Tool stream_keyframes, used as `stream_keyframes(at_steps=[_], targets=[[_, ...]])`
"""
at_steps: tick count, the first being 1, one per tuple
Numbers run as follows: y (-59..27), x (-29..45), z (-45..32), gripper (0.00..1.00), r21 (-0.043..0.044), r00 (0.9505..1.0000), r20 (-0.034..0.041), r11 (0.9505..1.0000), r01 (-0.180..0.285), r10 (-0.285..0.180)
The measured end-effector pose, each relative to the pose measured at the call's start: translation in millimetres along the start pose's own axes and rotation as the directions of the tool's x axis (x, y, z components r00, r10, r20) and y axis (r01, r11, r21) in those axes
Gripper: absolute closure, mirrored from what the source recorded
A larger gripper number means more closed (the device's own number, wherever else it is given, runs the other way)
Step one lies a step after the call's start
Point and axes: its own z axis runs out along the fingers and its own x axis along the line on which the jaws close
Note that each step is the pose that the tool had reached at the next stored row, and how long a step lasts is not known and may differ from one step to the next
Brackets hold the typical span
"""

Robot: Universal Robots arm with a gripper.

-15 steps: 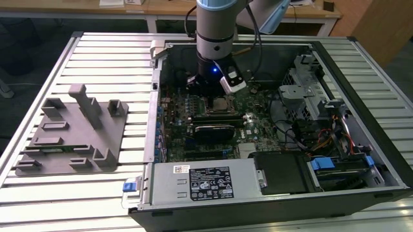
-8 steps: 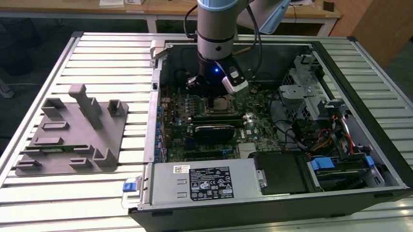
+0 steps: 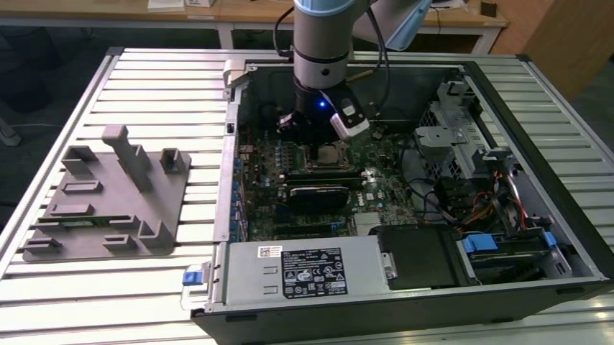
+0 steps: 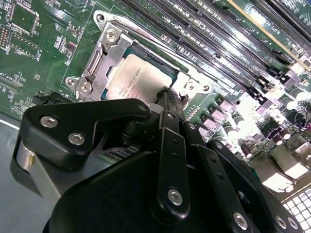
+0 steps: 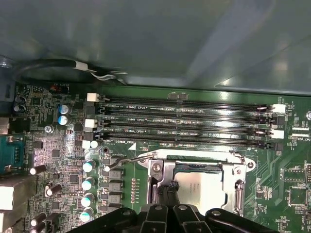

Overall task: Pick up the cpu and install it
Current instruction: 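Close the cpu cover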

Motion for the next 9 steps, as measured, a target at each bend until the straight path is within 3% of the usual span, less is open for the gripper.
stream_keyframes(at_steps=[1, 2, 9], targets=[[0.0, 0.0, -0.6, 0.89, -0.0001, 1.0000, 0.0000, 1.0000, 0.000, 0.000], [0.1, -0.1, -7.6, 0.89, -0.0002, 1.0000, 0.0001, 1.0000, 0.000, 0.000], [0.3, -0.3, -21.1, 0.89, -0.0003, 1.0000, 0.0003, 1.0000, 0.000, 0.000]])
